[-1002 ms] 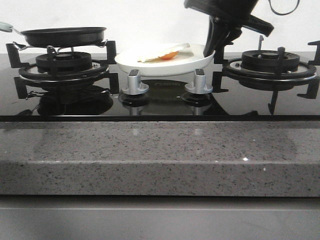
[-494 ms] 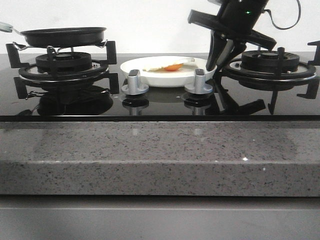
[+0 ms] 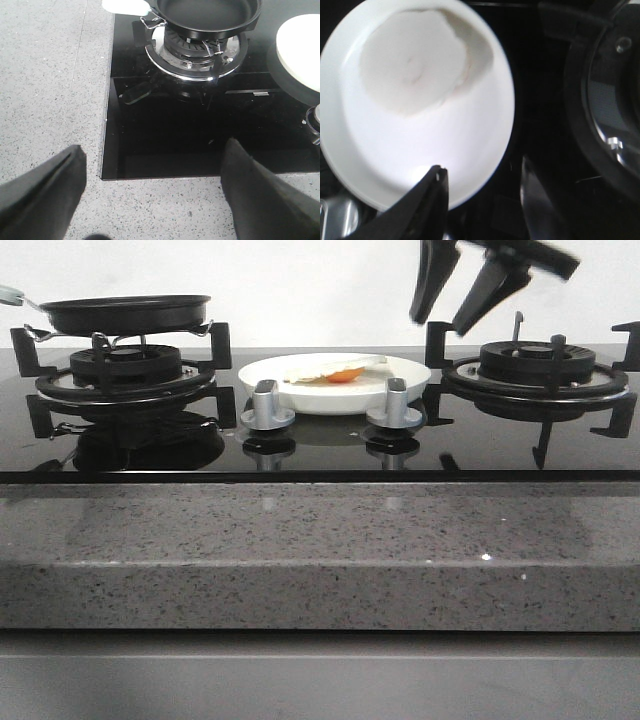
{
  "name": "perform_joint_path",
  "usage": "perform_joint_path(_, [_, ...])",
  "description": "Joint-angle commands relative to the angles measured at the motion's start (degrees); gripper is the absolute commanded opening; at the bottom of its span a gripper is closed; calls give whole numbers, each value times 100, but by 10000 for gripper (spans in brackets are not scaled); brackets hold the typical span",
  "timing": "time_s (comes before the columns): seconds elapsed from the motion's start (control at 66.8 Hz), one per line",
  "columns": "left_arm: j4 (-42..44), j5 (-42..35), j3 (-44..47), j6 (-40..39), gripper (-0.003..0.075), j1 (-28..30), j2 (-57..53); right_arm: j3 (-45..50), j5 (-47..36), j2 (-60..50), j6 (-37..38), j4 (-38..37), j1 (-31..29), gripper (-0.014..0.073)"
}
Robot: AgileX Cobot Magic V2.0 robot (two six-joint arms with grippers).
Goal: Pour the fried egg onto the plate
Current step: 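Open the right gripper and lift it away from the plate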
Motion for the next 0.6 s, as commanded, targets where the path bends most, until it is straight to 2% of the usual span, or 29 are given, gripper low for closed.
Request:
perform_joint_path(0.0, [-40,-375,-150,-65,543,-39,-11,444,-238,-889,-218,30,66,372])
perform_joint_path(0.284, [-40,-375,-150,-65,543,-39,2,3142,-1241,-3153,-583,-118,69,372])
perform_joint_path(0.583, [-87,-375,-150,-65,543,-39,10,4762,-1395,-5311,-1191,-192,69,372])
